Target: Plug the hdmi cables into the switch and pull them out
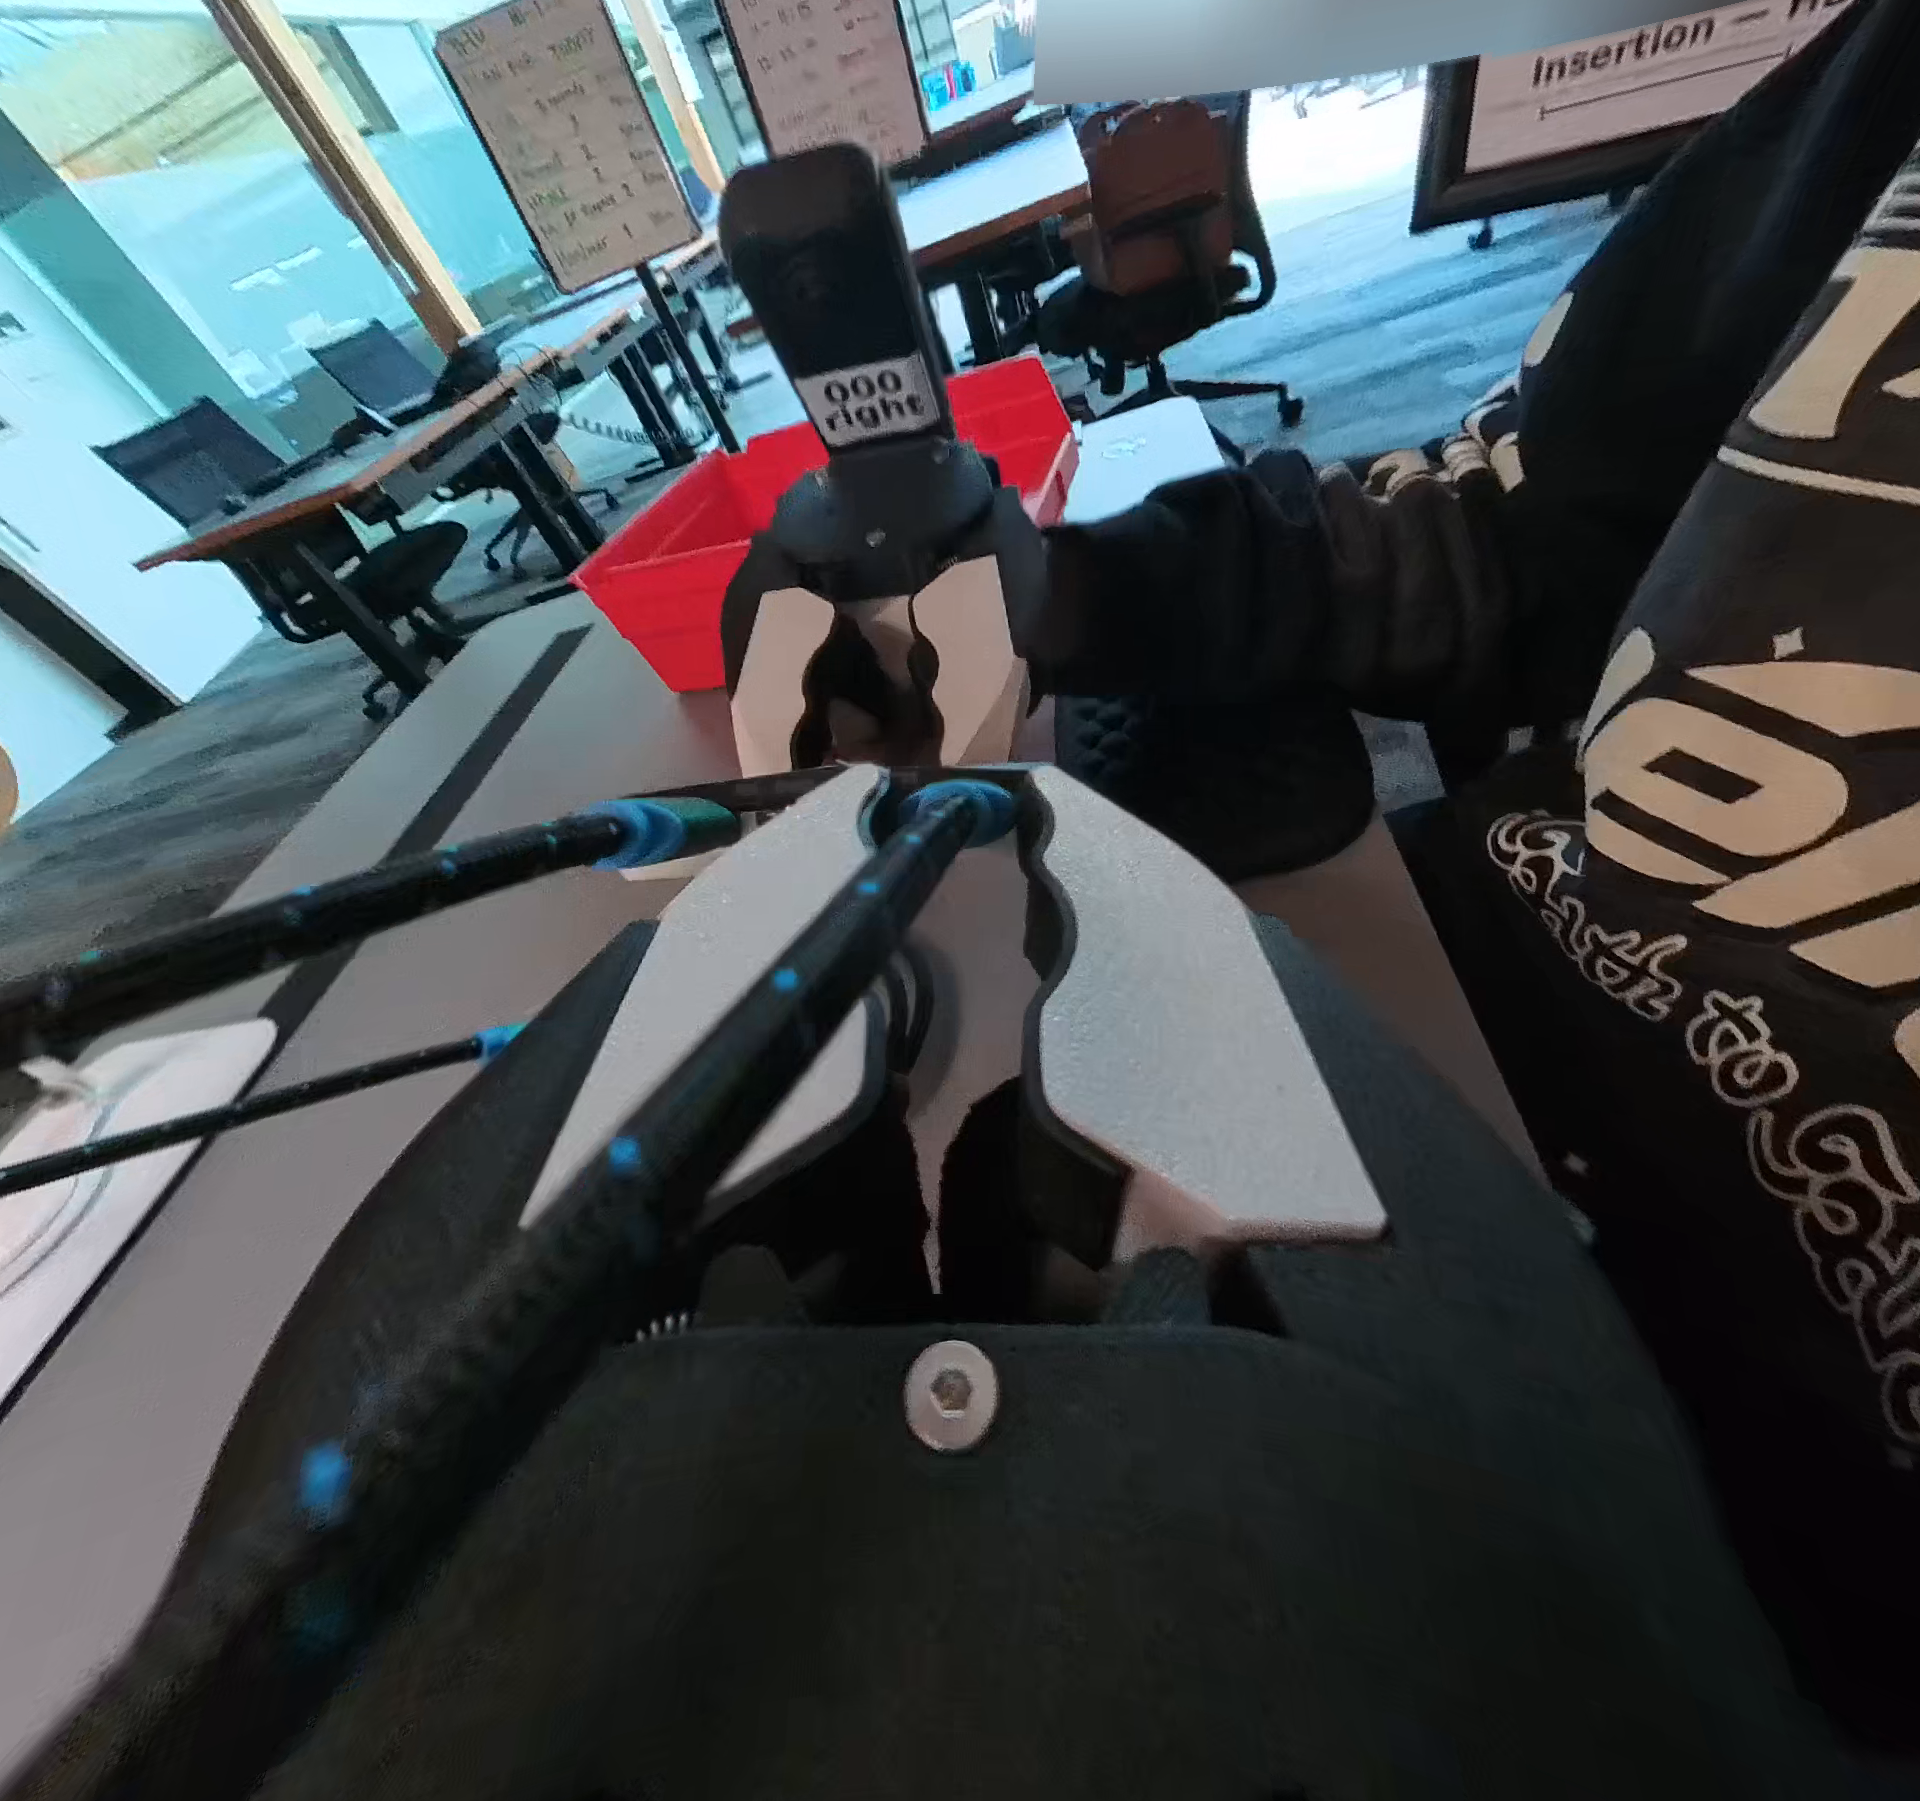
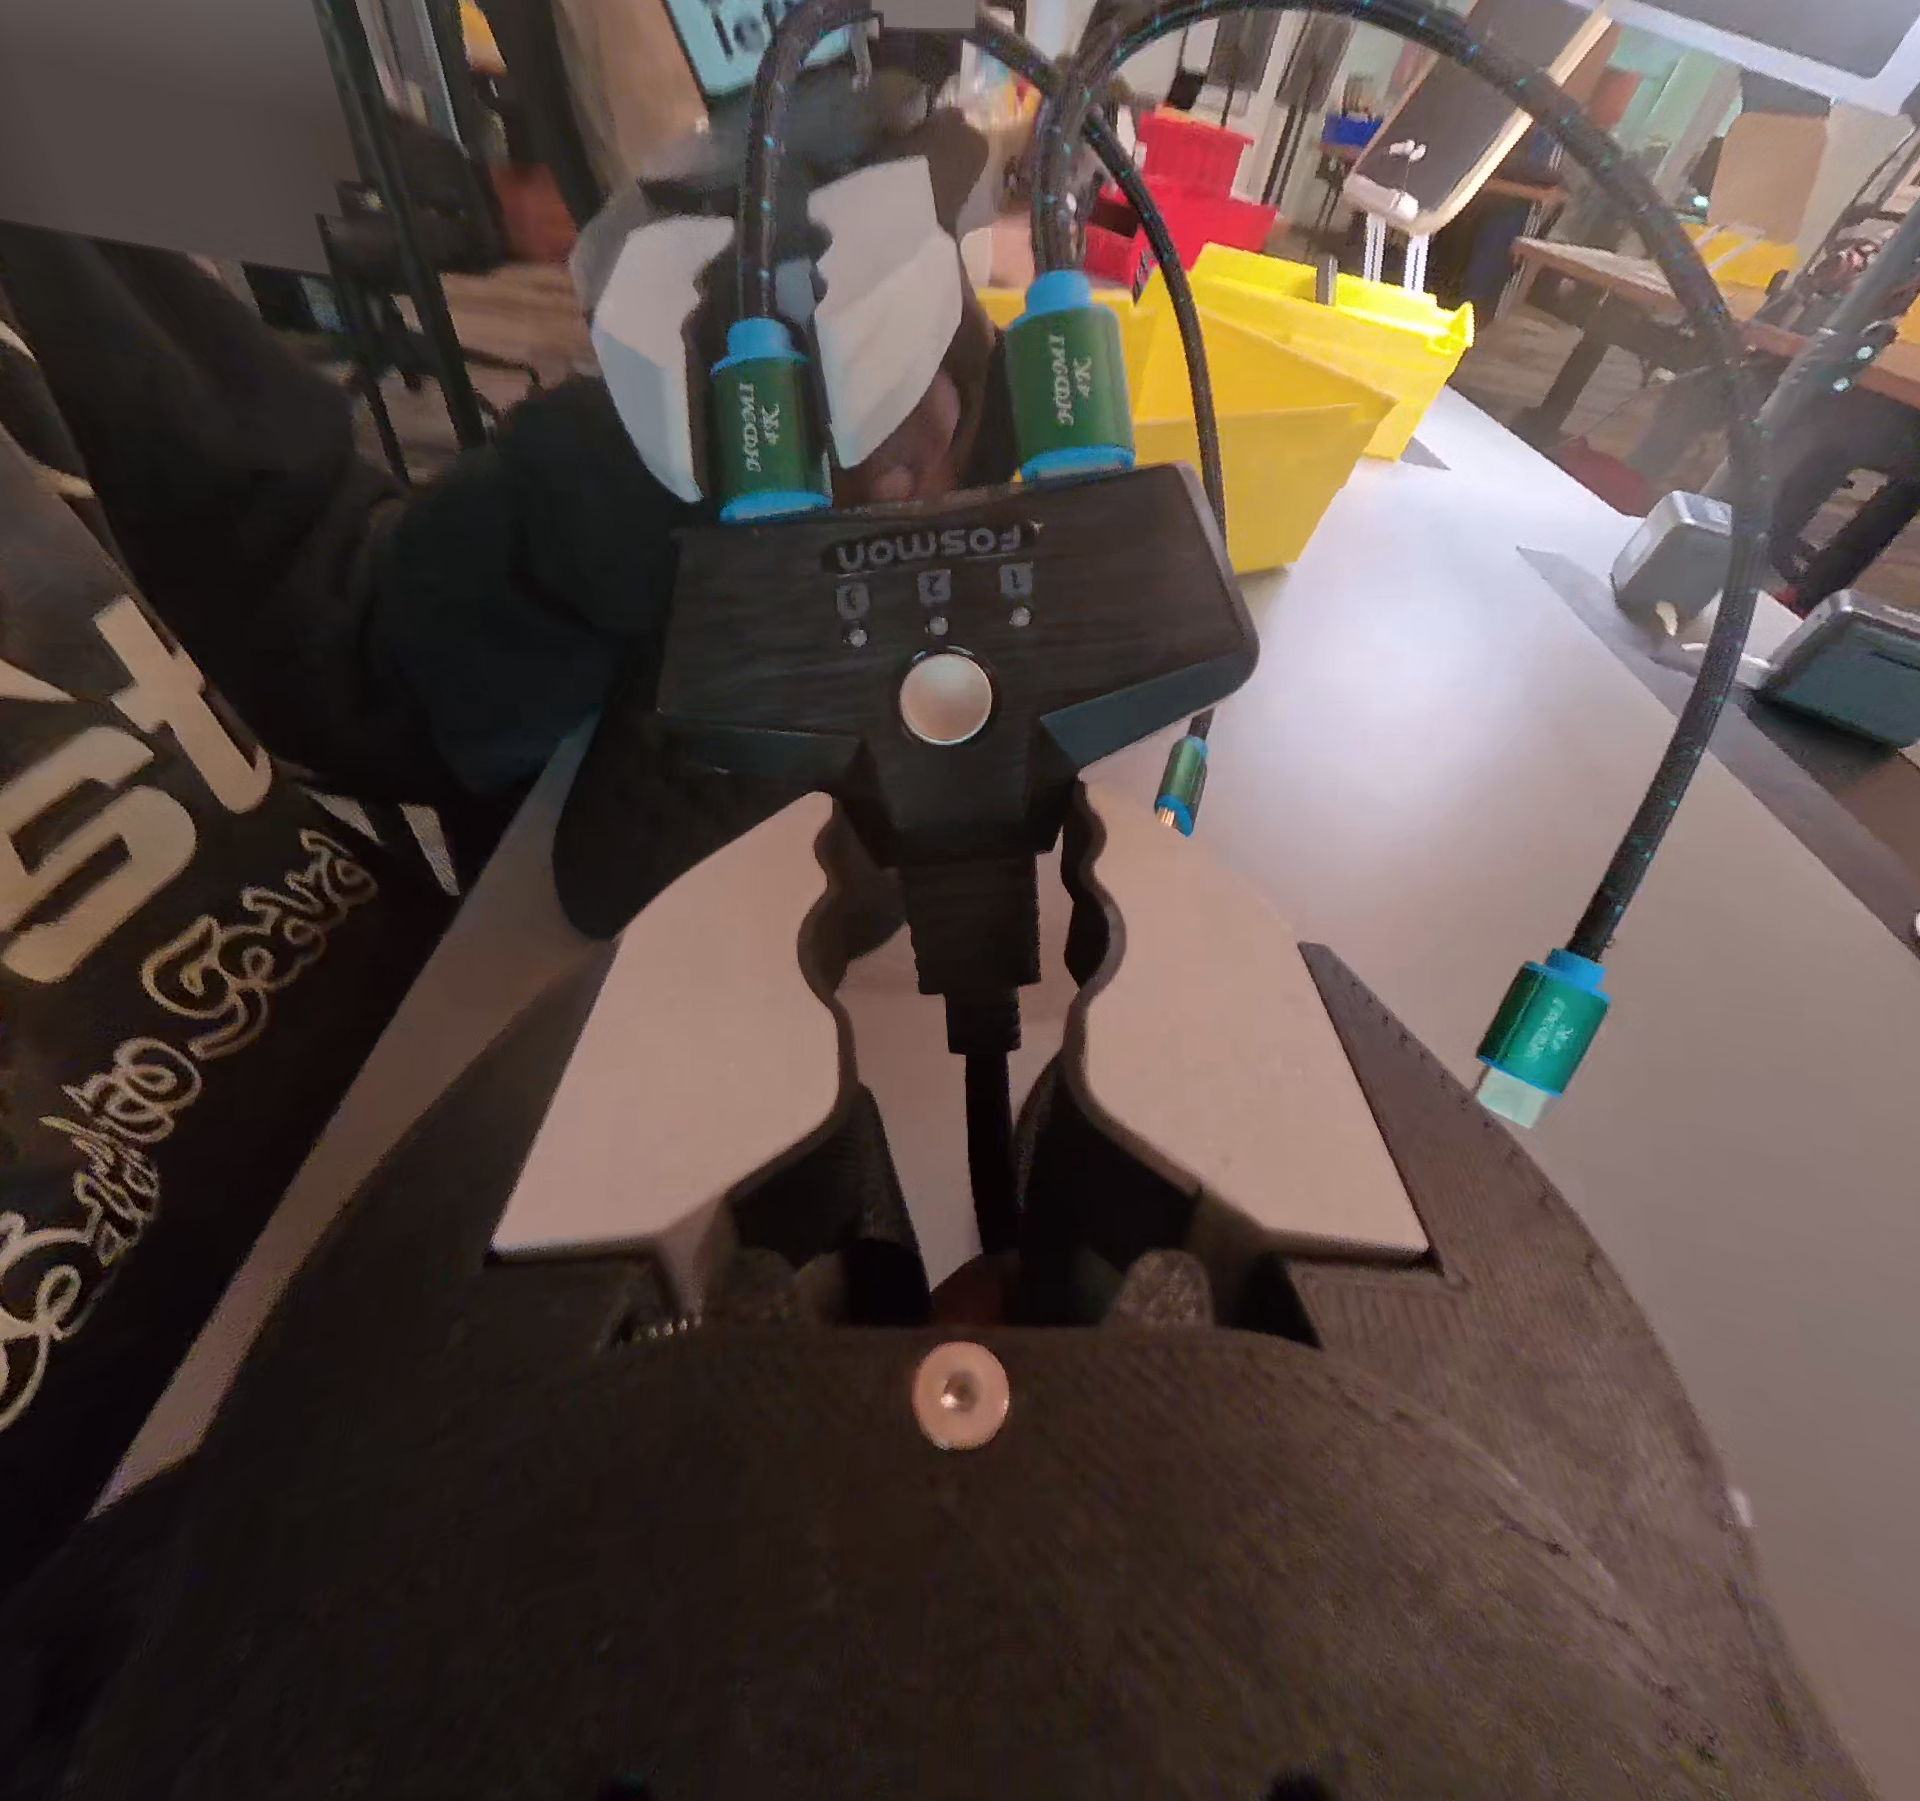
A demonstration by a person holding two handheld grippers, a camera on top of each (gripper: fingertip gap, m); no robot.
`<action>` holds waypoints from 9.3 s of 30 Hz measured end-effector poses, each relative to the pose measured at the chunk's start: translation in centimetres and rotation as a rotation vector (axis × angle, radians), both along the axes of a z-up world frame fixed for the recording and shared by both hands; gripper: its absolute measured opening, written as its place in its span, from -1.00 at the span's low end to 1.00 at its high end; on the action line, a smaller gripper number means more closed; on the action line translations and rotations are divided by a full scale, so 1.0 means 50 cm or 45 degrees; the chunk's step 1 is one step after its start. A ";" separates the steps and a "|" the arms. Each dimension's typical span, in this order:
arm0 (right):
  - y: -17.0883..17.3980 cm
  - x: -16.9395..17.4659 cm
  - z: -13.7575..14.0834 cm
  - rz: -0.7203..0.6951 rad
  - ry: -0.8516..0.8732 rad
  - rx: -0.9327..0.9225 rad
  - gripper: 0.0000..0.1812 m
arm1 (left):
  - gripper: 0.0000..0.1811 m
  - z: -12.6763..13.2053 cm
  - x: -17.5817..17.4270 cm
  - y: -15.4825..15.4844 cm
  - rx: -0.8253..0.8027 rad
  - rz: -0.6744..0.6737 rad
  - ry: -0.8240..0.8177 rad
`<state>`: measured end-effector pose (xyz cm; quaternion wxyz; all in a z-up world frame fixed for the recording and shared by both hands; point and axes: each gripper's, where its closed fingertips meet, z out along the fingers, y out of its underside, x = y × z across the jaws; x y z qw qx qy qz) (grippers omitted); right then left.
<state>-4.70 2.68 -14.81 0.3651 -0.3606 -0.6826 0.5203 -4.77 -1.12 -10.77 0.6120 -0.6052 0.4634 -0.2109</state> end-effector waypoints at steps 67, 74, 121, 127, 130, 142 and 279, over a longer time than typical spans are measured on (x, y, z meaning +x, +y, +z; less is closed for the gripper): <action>0.487 0.625 0.142 -2.336 0.650 0.408 0.11 | -0.77 0.175 -0.337 0.046 0.735 0.994 -1.013; 0.355 0.945 0.151 -3.078 1.251 0.471 0.19 | -0.77 0.174 -0.343 0.046 0.728 0.994 -1.035; 0.076 -0.221 -0.145 -1.256 -0.391 0.260 -0.58 | -0.81 0.395 -0.395 -0.397 1.511 1.039 -1.132; 0.017 -0.252 -0.062 -1.115 0.079 0.352 0.09 | -0.78 0.312 -0.459 -0.282 0.912 1.461 -0.486; -0.002 -0.241 -0.005 -1.111 0.314 0.354 0.23 | -0.65 0.198 -0.563 -0.261 0.544 1.816 -0.105; -0.022 -0.241 -0.002 -1.013 0.305 0.085 0.39 | -0.08 -0.119 -0.840 -0.526 -0.572 2.859 -0.193; 0.128 -0.164 -0.111 -1.417 -0.437 0.284 -0.88 | -0.66 -0.220 -0.642 -0.321 -0.218 1.702 1.628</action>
